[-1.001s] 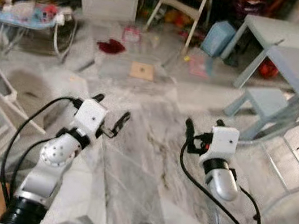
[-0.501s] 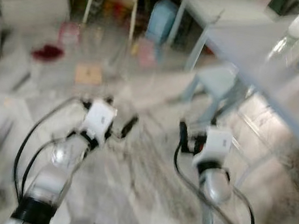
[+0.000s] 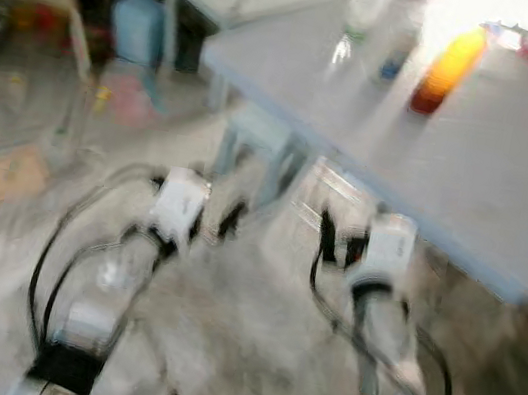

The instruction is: Restocking fridge

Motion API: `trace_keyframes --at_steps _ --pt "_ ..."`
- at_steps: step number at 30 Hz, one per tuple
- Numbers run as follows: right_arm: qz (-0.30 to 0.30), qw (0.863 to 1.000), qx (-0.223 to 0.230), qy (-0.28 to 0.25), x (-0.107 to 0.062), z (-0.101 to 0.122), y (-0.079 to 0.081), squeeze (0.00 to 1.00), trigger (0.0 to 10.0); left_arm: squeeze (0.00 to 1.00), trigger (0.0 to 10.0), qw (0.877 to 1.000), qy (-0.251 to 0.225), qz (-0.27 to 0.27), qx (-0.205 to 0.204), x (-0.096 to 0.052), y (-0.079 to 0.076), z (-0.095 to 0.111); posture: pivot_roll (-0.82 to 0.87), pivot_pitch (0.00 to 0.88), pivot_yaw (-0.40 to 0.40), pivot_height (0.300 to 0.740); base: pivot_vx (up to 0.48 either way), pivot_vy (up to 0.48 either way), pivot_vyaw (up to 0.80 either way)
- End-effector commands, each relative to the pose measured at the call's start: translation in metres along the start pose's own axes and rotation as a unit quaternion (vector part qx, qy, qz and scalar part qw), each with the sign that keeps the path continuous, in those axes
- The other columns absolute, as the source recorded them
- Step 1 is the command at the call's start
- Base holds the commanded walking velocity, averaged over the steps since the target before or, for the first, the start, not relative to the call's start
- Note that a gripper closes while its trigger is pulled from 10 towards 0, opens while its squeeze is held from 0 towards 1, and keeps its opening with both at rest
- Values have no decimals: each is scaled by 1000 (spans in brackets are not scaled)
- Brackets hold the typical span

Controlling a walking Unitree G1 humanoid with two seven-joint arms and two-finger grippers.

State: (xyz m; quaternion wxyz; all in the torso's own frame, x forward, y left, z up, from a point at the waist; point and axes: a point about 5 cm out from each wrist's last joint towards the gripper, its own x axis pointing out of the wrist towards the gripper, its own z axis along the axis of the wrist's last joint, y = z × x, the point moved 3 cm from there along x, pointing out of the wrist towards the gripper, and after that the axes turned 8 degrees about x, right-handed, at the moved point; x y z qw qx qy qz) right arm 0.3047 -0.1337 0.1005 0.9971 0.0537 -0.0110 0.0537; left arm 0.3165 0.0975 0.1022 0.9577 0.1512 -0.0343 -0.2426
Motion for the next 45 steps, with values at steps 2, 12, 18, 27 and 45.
trace_keyframes --at_steps 2,12,18,27,45 --pt "-10 1000 -8 -17 0 11 -9 0 10000 0 10000 1000 -13 -15 -5 4 -12 7 -1 87 -48 740 465 0 -619" --pt "-8 1000 -14 -20 -1 12 -9 0 10000 0 10000 1000 -13 -1 -20 7 -9 7 -10 84 -51 740 359 222 -247" --pt "-6 1000 -13 -19 -1 11 -6 0 10000 0 10000 1000 -15 3 -3 6 -8 9 -10 98 -49 740 261 404 0" --pt "-8 1000 -13 -21 0 12 -7 0 10000 0 10000 999 -34 18 -11 7 -7 16 -6 95 -50 740 293 379 0" --pt "-119 990 -60 -45 -41 14 -57 0 10000 0 10000 974 41 221 7 -45 51 -20 -20 0 -10 740 162 112 0"
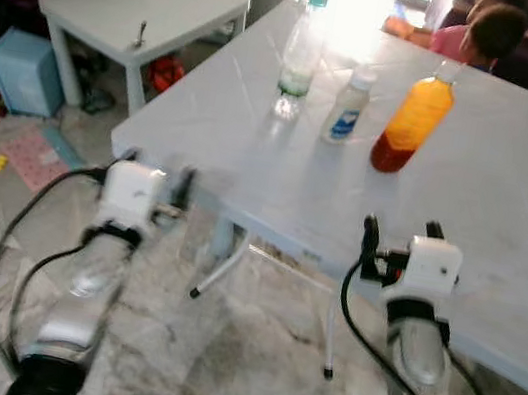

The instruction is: Restocking fridge

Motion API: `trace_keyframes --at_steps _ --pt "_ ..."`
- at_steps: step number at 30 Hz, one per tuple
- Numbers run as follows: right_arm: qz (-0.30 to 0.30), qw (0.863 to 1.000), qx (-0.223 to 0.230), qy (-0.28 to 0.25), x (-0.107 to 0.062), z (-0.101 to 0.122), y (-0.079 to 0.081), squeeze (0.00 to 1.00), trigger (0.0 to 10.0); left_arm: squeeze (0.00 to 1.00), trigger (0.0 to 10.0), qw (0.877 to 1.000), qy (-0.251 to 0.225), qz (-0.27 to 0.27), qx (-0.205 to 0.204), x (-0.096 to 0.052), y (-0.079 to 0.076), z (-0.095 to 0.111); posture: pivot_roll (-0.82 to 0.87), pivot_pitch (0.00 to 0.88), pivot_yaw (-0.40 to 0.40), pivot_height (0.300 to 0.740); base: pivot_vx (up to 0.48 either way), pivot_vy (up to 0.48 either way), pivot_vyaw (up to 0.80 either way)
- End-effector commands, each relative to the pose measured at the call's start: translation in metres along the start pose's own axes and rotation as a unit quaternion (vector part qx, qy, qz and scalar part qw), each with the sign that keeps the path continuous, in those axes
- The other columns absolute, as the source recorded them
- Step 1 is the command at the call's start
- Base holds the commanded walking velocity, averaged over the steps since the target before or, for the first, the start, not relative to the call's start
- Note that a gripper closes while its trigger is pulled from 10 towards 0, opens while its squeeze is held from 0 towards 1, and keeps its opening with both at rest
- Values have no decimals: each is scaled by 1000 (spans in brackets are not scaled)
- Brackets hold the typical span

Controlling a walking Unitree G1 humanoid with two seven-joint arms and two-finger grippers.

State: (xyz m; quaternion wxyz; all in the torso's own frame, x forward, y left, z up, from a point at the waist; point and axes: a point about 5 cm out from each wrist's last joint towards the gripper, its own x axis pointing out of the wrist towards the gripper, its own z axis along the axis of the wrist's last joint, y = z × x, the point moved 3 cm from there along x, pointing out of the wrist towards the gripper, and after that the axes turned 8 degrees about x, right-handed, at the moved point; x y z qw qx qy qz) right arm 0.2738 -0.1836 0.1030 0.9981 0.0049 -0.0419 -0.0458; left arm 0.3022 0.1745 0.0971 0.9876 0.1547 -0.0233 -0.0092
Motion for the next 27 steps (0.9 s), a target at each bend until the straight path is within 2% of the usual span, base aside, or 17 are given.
trace_keyframes --at_steps 1,7,11,14,20,24,27 --pt "-26 1000 -9 -13 -2 6 -13 0 10000 0 10000 1000 -4 -5 5 1 -5 3 -20 0 -10 740 0 0 0" --pt "-49 999 -10 -20 -2 9 -18 0 10000 0 10000 1000 -11 -13 17 13 -5 10 -40 0 5 740 0 0 0" --pt "-62 998 -17 -16 -10 13 -24 0 10000 0 10000 999 -14 -27 18 16 -6 14 -87 12 11 740 0 0 0" --pt "-72 997 -25 -13 -16 12 -32 0 10000 0 10000 999 9 -45 -5 16 -12 0 -124 0 53 740 0 0 -800" --pt "-87 996 -23 -21 -14 12 -38 0 10000 0 10000 998 17 -58 -11 21 -25 -3 -135 0 98 740 0 0 -800" --pt "-90 996 -18 -18 -10 9 -37 0 10000 0 10000 998 14 -63 -17 23 -27 -2 -123 0 98 740 0 0 -347" --pt "-70 997 -14 -20 -4 8 -27 0 10000 0 10000 998 13 -67 -15 23 -27 -3 -110 0 85 740 0 0 0"
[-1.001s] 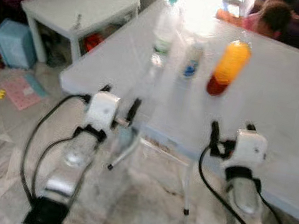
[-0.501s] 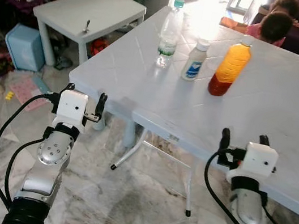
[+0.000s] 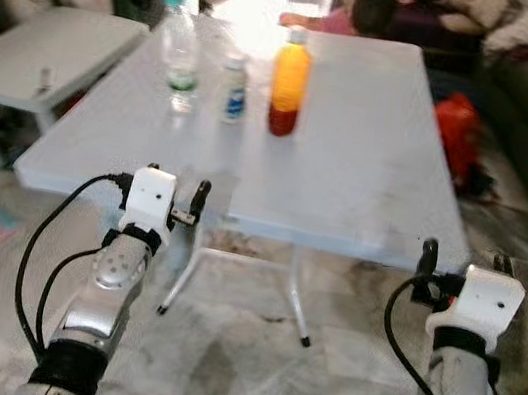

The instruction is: Restocking fridge

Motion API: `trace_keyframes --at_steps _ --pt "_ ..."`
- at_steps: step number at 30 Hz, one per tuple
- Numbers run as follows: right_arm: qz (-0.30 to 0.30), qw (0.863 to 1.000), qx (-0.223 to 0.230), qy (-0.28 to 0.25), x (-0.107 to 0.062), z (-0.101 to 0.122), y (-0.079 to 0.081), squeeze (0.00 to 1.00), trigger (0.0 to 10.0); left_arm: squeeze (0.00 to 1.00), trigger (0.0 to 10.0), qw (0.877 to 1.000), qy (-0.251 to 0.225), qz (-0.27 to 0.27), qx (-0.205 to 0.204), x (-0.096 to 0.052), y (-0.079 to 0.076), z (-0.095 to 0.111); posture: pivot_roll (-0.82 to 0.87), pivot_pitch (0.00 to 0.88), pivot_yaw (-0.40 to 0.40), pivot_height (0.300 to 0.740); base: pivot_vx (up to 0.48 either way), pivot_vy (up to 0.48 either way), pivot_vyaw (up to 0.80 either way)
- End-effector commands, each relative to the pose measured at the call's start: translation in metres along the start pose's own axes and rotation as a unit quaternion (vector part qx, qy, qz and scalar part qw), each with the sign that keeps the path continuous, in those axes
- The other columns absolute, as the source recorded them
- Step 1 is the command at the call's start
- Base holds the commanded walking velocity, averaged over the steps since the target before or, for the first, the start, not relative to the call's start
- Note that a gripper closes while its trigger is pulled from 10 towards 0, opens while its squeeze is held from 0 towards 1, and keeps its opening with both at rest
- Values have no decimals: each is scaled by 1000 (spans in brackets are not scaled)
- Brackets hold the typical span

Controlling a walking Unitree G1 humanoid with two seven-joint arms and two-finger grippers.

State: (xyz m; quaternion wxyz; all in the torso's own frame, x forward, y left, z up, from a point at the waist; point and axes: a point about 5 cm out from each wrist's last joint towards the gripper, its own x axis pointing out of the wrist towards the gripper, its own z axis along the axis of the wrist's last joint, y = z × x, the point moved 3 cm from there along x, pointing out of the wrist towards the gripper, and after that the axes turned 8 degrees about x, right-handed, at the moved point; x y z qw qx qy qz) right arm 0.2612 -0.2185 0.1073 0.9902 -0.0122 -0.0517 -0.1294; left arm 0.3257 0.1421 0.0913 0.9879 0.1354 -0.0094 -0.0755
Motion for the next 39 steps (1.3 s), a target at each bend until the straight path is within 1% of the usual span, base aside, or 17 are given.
trace_keyframes --at_steps 1,3,6,11,13,20,21,23,24,27,30,33,36,39 --pt "16 1000 8 -10 4 4 12 0 10000 0 10000 1000 8 1 5 -2 6 -6 -109 0 82 740 0 0 0" --pt "20 1000 8 -13 5 6 14 0 10000 0 10000 1000 7 3 6 -3 7 -7 -103 0 74 740 0 0 0" --pt "36 999 11 -20 11 10 21 0 10000 0 10000 1000 0 5 -1 0 8 -4 -82 0 57 740 0 0 0" --pt "40 999 14 -20 17 7 25 0 10000 0 10000 1000 -5 3 -3 2 6 -2 -69 0 48 740 0 0 0" --pt "51 998 18 -16 20 4 32 0 10000 0 10000 1000 -8 -5 -11 2 2 -2 -50 0 47 740 308 0 0" --pt "57 998 19 -13 22 -1 40 0 10000 0 10000 1000 -11 -23 -8 -1 -5 -3 -50 0 57 740 356 0 0" --pt "60 998 19 -16 24 1 44 0 10000 0 10000 1000 -13 -27 -4 0 -6 -2 -48 0 50 740 364 0 0" --pt "64 998 20 -20 25 3 47 0 10000 0 10000 1000 -15 -27 -1 1 -6 0 -45 0 40 740 356 0 0" --pt "73 997 14 -24 28 5 52 0 10000 0 10000 1000 -18 -23 4 3 -5 2 -40 0 25 740 262 0 0" --pt "79 996 14 -29 31 8 57 0 10000 0 10000 999 -29 -20 5 5 -2 8 -37 0 20 740 87 0 0" --pt "88 995 18 -35 32 14 63 0 10000 0 10000 999 -43 -17 3 3 2 14 -56 0 23 740 284 0 0" --pt "91 995 19 -35 31 14 65 0 10000 0 10000 999 -41 -16 2 2 3 14 -47 0 35 740 414 0 0" --pt "88 995 21 -33 29 11 65 0 10000 0 10000 999 -46 -26 1 2 -2 16 -48 2 35 740 414 0 0" --pt "83 995 24 -39 29 16 61 0 10000 0 10000 998 -52 -28 -8 5 -6 21 -60 16 28 740 429 0 0"
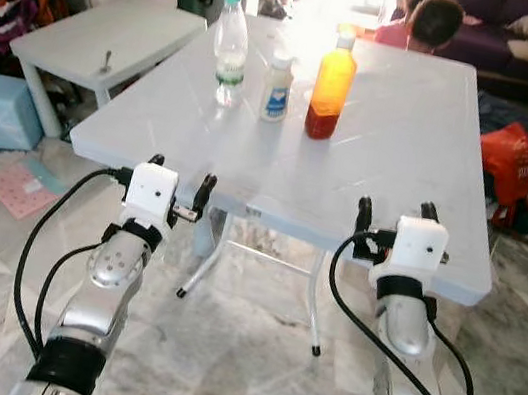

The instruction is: Restocking fridge

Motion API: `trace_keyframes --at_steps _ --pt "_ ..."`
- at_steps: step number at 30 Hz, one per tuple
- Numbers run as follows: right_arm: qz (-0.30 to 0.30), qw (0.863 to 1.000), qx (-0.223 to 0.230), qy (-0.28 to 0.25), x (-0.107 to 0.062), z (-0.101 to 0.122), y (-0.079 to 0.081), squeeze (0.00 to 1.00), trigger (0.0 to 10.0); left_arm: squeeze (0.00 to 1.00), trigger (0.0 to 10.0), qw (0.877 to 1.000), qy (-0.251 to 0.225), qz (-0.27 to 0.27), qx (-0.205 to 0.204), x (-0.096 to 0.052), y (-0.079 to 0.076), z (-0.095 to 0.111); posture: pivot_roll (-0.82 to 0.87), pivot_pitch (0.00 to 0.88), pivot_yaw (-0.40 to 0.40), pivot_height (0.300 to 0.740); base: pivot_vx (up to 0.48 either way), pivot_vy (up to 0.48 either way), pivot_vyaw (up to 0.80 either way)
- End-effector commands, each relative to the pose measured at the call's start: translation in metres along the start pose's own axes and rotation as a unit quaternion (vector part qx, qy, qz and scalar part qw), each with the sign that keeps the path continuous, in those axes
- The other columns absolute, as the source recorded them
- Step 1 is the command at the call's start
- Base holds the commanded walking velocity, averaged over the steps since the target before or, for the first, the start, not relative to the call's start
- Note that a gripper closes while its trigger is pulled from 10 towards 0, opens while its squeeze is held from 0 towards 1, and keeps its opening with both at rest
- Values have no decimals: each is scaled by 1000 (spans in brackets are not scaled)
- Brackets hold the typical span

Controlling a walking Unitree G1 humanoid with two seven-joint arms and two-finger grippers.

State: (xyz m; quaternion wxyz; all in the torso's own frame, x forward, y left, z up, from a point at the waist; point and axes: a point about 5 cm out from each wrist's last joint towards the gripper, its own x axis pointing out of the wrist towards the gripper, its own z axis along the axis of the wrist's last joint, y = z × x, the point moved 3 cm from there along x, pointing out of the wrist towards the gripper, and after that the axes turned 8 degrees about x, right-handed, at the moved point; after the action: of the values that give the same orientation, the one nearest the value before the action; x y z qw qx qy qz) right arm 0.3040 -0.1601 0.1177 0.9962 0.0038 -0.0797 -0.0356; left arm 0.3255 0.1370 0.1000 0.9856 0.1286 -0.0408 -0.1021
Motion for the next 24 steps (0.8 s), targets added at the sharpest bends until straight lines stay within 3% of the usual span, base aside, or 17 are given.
trace_keyframes --at_steps 1,5,11,18,24 --pt "-10 1000 -2 -17 1 10 -8 0 10000 0 10000 1000 -21 -6 -8 6 -4 13 -65 22 14 740 461 0 0" --pt "-17 999 -14 -28 -3 19 -17 0 10000 0 10000 999 -31 -19 -12 8 -14 18 -78 38 16 740 478 0 0" --pt "-21 999 -24 -34 -7 25 -25 0 10000 0 10000 999 -30 -15 -21 9 -13 19 -96 54 23 740 480 0 0" --pt "-18 999 -24 -31 -9 25 -22 0 10000 0 10000 999 -31 -1 -21 10 -10 22 -98 63 22 740 446 0 0" --pt "-1 999 -32 -24 -12 25 -17 0 10000 0 10000 999 -26 26 -16 7 0 19 -98 69 19 740 0 0 0"
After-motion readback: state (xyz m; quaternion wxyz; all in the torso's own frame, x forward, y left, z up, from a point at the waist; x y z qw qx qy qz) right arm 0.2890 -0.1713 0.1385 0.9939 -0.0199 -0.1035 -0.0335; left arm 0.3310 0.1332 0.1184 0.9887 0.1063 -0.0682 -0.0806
